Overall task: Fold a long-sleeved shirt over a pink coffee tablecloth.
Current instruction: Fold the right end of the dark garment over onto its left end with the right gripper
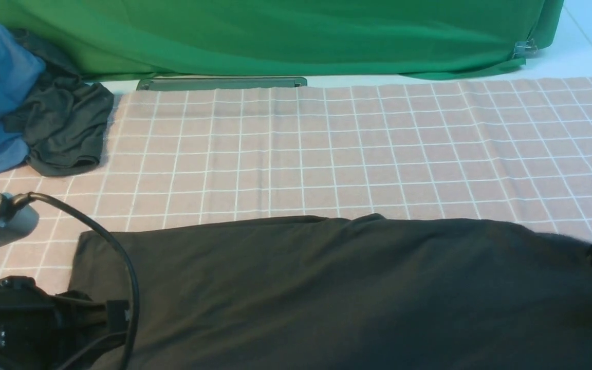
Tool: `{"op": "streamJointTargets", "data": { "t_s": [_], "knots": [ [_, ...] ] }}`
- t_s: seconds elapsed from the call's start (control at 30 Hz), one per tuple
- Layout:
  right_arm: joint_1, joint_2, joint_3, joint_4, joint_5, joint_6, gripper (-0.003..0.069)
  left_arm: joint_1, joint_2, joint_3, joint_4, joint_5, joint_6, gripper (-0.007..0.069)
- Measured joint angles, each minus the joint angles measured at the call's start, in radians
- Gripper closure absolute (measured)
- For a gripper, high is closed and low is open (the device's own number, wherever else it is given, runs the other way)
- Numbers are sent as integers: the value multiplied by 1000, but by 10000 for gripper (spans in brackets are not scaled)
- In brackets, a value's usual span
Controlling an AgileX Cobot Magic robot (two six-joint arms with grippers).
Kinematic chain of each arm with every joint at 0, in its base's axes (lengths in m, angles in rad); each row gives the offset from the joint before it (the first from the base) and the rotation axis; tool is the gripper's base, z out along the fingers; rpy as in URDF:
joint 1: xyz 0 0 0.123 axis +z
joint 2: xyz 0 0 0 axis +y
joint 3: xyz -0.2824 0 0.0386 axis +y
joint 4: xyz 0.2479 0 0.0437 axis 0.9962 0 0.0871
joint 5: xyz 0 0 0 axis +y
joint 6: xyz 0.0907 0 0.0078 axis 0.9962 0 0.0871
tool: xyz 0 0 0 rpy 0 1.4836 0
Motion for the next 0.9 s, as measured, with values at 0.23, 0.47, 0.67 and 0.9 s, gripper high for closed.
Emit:
{"op": "streamJointTargets", "data": {
  "t_s": [0.23, 0.47, 0.67, 0.9],
  "knots": [
    [38, -148, -164, 74, 154, 8, 536, 0, -1, 0, -13, -2, 1, 597],
    [262, -189, -328, 172, 255, 16, 536, 0, -1, 0, -20, -25, 1, 597],
    [521, -188, -438, 253, 198, 70, 536, 0, 0, -71, 1, 1, -34, 597],
    [761, -113, -524, 331, 90, 101, 536, 0, 0, -257, 155, 155, -115, 597]
  ]
}}
